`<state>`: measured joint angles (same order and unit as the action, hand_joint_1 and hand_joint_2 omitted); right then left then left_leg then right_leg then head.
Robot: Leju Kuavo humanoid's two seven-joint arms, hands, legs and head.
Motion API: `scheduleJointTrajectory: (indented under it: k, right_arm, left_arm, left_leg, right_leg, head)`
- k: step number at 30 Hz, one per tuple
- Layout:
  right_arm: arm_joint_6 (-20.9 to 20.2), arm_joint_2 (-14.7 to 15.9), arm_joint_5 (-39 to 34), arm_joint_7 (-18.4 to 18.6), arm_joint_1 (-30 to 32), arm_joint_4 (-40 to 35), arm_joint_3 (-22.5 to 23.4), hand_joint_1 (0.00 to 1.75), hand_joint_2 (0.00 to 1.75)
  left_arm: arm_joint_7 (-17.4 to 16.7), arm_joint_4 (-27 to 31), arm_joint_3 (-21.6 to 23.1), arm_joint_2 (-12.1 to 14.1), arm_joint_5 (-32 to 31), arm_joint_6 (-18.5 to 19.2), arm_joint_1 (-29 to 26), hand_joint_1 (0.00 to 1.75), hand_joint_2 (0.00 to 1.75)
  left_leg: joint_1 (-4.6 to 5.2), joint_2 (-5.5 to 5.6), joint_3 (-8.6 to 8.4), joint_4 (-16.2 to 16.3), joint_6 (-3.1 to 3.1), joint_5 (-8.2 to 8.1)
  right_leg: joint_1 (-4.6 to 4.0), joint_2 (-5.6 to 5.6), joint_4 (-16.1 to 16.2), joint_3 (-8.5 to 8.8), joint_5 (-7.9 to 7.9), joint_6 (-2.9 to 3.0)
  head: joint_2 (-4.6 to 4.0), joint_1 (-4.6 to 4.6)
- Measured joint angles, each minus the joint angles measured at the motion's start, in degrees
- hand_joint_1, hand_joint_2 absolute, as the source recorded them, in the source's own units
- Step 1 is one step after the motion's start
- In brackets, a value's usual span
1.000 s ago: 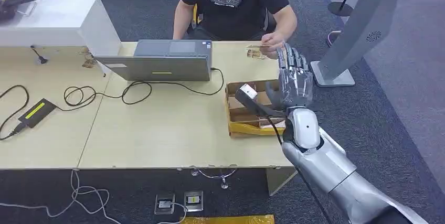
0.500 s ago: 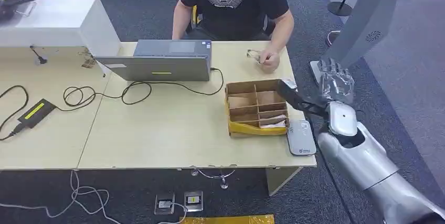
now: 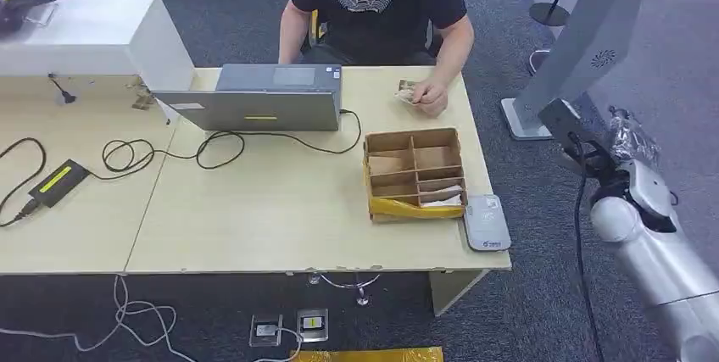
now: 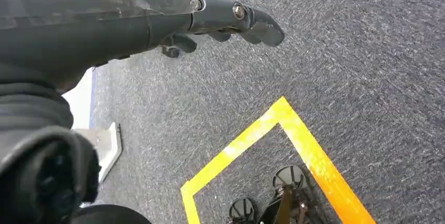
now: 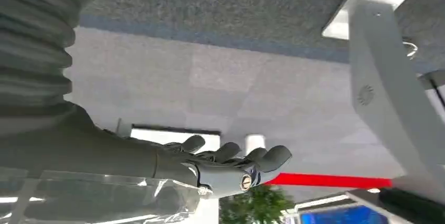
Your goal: Pass the card to the sensor for recognition and then transmit it.
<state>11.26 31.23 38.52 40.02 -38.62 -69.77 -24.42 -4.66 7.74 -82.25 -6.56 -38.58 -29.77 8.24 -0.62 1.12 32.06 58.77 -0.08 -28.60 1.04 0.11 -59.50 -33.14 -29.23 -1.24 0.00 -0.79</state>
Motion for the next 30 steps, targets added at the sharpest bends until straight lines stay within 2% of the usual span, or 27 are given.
scheduleJointTrajectory:
  k: [2,4,5,6,10,14,18,22,26,28,30]
  right_arm:
    - [0.69,0.48,-3.2,0.0,0.98,0.02,2.45,0.0,1.75]
    - [4.45,1.12,-12.88,-0.22,2.36,0.02,4.62,0.0,1.75]
    - [7.42,1.77,-19.94,-0.79,3.57,0.04,5.91,0.0,1.75]
    - [9.85,2.57,-25.43,-1.79,4.94,0.13,7.24,0.0,0.0]
    - [14.95,4.77,-37.46,-7.0,9.7,1.8,10.81,0.0,0.0]
    - [17.6,5.36,-48.63,-16.84,14.56,5.87,14.56,0.0,0.0]
    - [16.85,5.05,-59.64,-28.1,18.81,13.76,17.63,0.0,0.0]
    - [15.78,3.37,-71.53,-37.76,23.24,24.01,22.12,0.0,0.0]
    - [14.38,0.96,-78.72,-44.84,27.35,32.86,26.28,0.0,0.0]
    - [14.93,-0.63,-81.09,-48.05,29.14,36.49,28.13,0.0,0.0]
    - [17.48,-2.9,-83.19,-50.14,30.78,40.95,30.64,0.0,0.0]
  left_arm:
    - [-0.11,0.0,-0.02,0.0,0.13,-0.13,0.01,0.0,0.0]
    - [-0.22,0.0,-0.04,0.0,0.22,-0.31,0.0,0.0,0.0]
    - [-0.31,0.0,-0.04,0.0,0.33,-0.37,0.0,0.0,0.0]
    - [-0.35,0.0,-0.07,0.0,0.41,-0.46,-0.01,0.0,0.0]
    - [-0.37,0.0,-0.2,-0.04,1.2,-1.42,-0.01,0.0,0.0]
    - [-0.33,0.0,-1.07,-0.17,2.67,-2.78,0.1,0.0,0.0]
    - [0.28,0.0,-2.14,-0.53,3.69,-3.63,0.09,0.0,0.0]
    - [0.28,0.0,-3.17,-0.85,5.16,-3.56,0.09,0.0,0.0]
    - [0.5,0.0,-3.43,-1.01,7.41,-3.65,0.11,0.0,0.0]
    - [1.03,0.0,-3.58,-1.03,8.41,-3.61,0.15,0.0,0.0]
    - [1.6,0.0,-3.91,-1.07,9.16,-3.39,0.15,0.0,0.0]
  left_leg:
    - [0.0,0.01,0.01,0.0,0.0,0.0]
    - [0.0,0.04,-0.01,0.0,0.01,-0.01]
    - [0.0,0.07,0.0,0.0,0.02,-0.01]
    - [0.0,0.11,0.03,0.0,0.03,-0.02]
    - [0.0,0.05,0.07,0.0,0.06,-0.07]
    - [-0.01,0.05,0.04,0.0,0.03,-0.11]
    - [-0.02,0.09,0.07,0.0,0.03,-0.11]
    - [-0.02,0.1,0.09,-0.01,0.06,-0.15]
    - [-0.04,0.04,0.05,-0.02,0.0,-0.24]
    - [-0.08,0.03,0.03,-0.02,0.0,-0.26]
    - [-0.12,0.02,0.04,-0.02,-0.01,-0.27]
  right_leg:
    - [0.0,0.0,0.01,-0.01,0.0,0.0]
    - [0.0,-0.02,0.03,0.01,0.0,0.0]
    - [-0.01,-0.07,0.05,0.03,-0.01,0.0]
    - [0.0,-0.11,0.05,0.03,-0.01,0.0]
    - [0.0,-0.07,0.05,-0.03,-0.02,0.0]
    - [-0.01,-0.06,0.07,-0.05,-0.03,0.0]
    - [-0.02,-0.09,0.08,-0.06,-0.05,0.0]
    - [-0.02,-0.11,0.08,-0.05,-0.1,-0.01]
    - [-0.05,-0.06,0.08,-0.09,-0.13,-0.01]
    - [-0.09,-0.04,0.08,-0.07,-0.18,0.04]
    - [-0.13,-0.04,0.07,-0.05,-0.2,0.03]
  head:
    - [0.0,-0.02]
    - [0.0,0.02]
    - [0.02,0.0]
    - [0.0,0.0]
    - [0.0,0.02]
    - [0.0,0.04]
    - [0.0,0.02]
    - [0.0,0.02]
    - [0.0,0.0]
    - [0.0,0.02]
    - [0.02,0.02]
